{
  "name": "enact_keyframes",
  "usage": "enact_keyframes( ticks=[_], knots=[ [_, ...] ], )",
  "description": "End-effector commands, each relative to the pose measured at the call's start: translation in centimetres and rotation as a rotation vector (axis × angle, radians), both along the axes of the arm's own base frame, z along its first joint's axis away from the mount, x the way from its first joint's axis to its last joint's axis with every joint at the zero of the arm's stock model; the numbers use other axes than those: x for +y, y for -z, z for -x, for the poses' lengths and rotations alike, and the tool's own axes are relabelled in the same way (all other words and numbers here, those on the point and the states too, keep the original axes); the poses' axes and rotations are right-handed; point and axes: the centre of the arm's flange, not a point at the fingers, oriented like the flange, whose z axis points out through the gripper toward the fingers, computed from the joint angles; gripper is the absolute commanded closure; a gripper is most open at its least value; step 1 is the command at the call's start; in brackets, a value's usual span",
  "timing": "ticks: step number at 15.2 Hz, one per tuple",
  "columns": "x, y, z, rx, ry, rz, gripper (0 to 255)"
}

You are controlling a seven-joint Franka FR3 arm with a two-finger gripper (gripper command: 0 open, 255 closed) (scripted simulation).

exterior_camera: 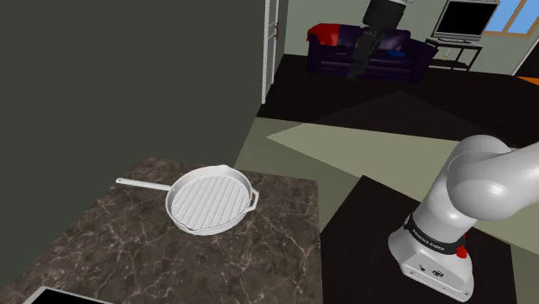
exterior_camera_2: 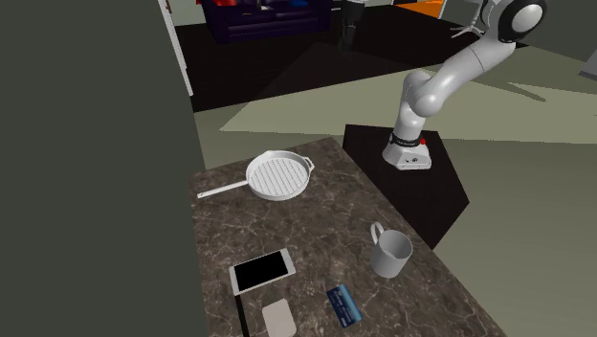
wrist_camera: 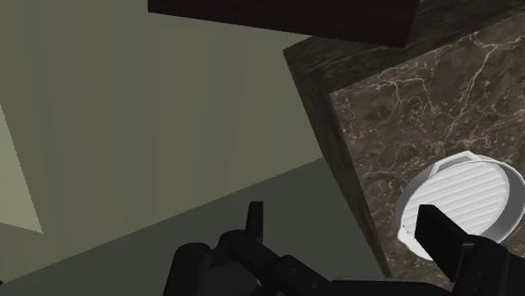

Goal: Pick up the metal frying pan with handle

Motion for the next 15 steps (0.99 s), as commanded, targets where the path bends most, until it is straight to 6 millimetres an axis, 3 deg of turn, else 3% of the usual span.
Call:
enact_keyframes(
  ticks=[1,15],
  knots=[
    [0.0,0.0,0.0,0.000,0.000,0.000,0],
    [17.5,6.7,-6.1,0.083,0.251,0.049,0]
  ],
)
